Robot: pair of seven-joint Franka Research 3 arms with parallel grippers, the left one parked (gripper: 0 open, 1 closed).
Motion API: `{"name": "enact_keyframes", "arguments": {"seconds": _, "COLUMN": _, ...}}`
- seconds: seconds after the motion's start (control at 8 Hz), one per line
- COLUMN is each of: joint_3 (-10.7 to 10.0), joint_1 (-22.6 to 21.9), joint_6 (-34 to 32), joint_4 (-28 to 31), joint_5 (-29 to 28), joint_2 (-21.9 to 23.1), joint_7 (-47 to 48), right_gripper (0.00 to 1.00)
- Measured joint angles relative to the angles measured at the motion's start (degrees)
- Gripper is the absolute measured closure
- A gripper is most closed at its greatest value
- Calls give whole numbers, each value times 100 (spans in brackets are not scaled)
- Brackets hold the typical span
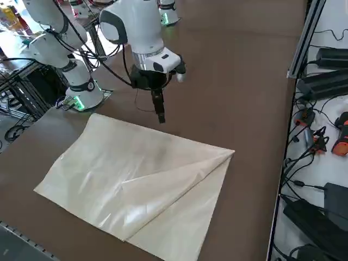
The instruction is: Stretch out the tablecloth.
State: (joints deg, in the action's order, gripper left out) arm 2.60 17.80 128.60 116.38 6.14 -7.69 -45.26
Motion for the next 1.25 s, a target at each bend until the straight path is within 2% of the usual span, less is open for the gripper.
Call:
{"name": "enact_keyframes", "arguments": {"seconds": 0.62, "joint_3": -3, "joint_1": 532, "joint_6": 1191, "joint_4": 17, "joint_5": 1, "joint_2": -907, "joint_7": -1665, "right_gripper": 0}}
{"name": "enact_keyframes", "arguments": {"seconds": 1.0, "joint_3": -14, "joint_1": 1057, "joint_6": 1345, "joint_4": 26, "joint_5": 1, "joint_2": -1075, "joint_7": -2663, "right_gripper": 0}}
{"name": "enact_keyframes", "arguments": {"seconds": 1.25, "joint_3": -19, "joint_1": 1395, "joint_6": 1359, "joint_4": 84, "joint_5": 1, "joint_2": -1158, "joint_7": -3005, "right_gripper": 0}}
